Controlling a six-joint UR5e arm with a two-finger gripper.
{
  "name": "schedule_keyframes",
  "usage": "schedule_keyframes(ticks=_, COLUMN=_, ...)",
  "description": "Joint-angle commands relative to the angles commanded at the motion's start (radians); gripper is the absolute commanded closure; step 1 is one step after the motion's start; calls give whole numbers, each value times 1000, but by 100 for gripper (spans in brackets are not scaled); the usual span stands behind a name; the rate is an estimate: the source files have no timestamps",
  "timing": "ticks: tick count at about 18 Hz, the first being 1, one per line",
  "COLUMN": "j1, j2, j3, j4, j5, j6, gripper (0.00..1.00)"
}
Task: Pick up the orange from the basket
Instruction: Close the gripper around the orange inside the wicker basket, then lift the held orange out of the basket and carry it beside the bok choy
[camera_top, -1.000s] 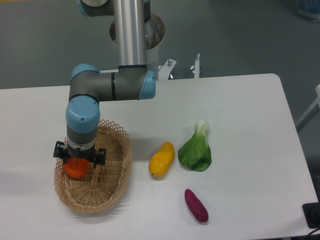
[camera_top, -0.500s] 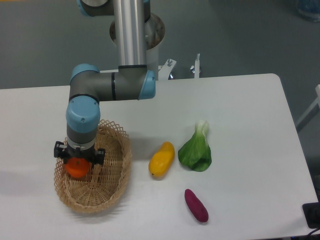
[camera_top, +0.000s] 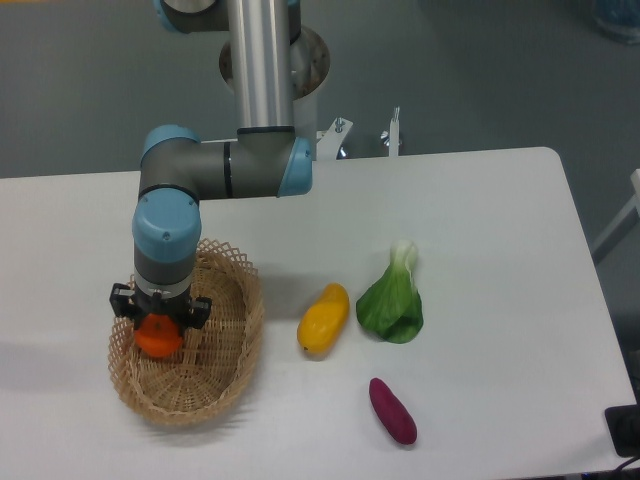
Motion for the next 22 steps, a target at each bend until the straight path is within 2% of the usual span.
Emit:
schedule_keyframes(ticks=3, j1=29, j2=43, j3=18, j4=-5, j5=60, j6=11, gripper=36)
schedule_keyframes(ticks=6, j1=84, j2=94, j3=26, j4=-9, j5=72, j6=118, gripper=36)
schedule_keyframes(ticks=9, j1=195, j2=140, j3=58, j4=-12, j5=71, j6=199, gripper=36)
schedule_keyframes(ticks=13, j1=357, j2=187, j3=74, j4=-17, j5=71, j6=426, gripper=36)
schedule_keyframes(ticks=15, j1=446, j2=189, j3=72, j4=-17, j5=69, j6=549, gripper=36)
schedule_keyframes(ticks=18, j1=564, j2=189, j3=103, j4=-87, j5=71, j6=713, gripper=36)
schedule_keyframes(ticks=22, j1=612, j2=189, j3=106, j4=-89, j5=71, j6=755, gripper=36)
